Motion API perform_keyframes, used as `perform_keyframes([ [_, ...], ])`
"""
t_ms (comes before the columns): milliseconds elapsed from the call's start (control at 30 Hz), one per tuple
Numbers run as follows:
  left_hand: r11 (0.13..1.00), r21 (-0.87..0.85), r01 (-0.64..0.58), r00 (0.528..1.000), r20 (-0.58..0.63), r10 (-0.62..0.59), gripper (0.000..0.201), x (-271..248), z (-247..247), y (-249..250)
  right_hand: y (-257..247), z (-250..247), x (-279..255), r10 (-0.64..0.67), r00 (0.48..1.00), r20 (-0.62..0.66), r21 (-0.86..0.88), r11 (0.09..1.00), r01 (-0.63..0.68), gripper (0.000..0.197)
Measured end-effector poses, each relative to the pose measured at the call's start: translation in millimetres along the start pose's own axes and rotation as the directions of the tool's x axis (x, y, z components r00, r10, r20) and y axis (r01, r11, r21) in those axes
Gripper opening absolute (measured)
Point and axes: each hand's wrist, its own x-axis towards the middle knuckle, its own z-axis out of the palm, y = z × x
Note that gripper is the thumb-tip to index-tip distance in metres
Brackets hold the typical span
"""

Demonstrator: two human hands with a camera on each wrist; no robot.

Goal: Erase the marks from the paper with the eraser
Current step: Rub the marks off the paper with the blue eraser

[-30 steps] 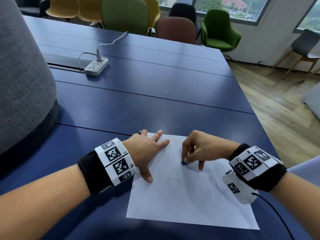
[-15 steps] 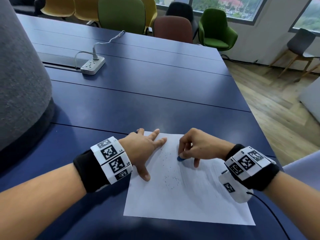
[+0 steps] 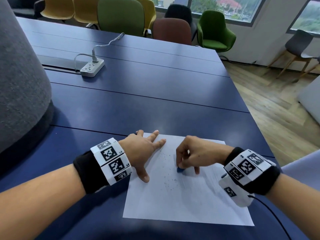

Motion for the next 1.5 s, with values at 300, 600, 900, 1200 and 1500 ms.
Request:
perform_keyframes([
  [300,1.0,0.007,0.008,1.0,0.007,-0.008,0.132,1.7,0.7,-0.8,-3.7,3.7,-4.2,0.004,0.995,0.096,-0.052,0.999,0.001,0.007],
  [600,1.0,0.001,0.008,1.0,0.002,-0.008,0.131,1.0,1.3,-1.5,-3.8,8.2,-9.0,0.005,0.991,0.133,-0.055,0.998,0.003,0.008],
  [900,1.0,0.002,0.005,1.0,0.008,-0.005,0.131,1.2,0.8,-0.3,-2.7,13.1,-13.0,0.006,0.989,0.15,-0.049,0.999,0.001,0.009],
  [1200,1.0,-0.002,0.006,1.0,0.015,-0.005,0.132,1.6,0.9,0.4,1.3,13.2,-17.9,0.03,0.988,0.154,-0.057,0.998,-0.021,0.01],
  [1500,1.0,-0.006,0.003,1.0,0.015,-0.003,0.132,1.0,0.6,-0.7,-3.2,21.2,-27.5,0.016,0.983,0.181,-0.057,0.998,-0.005,0.012],
])
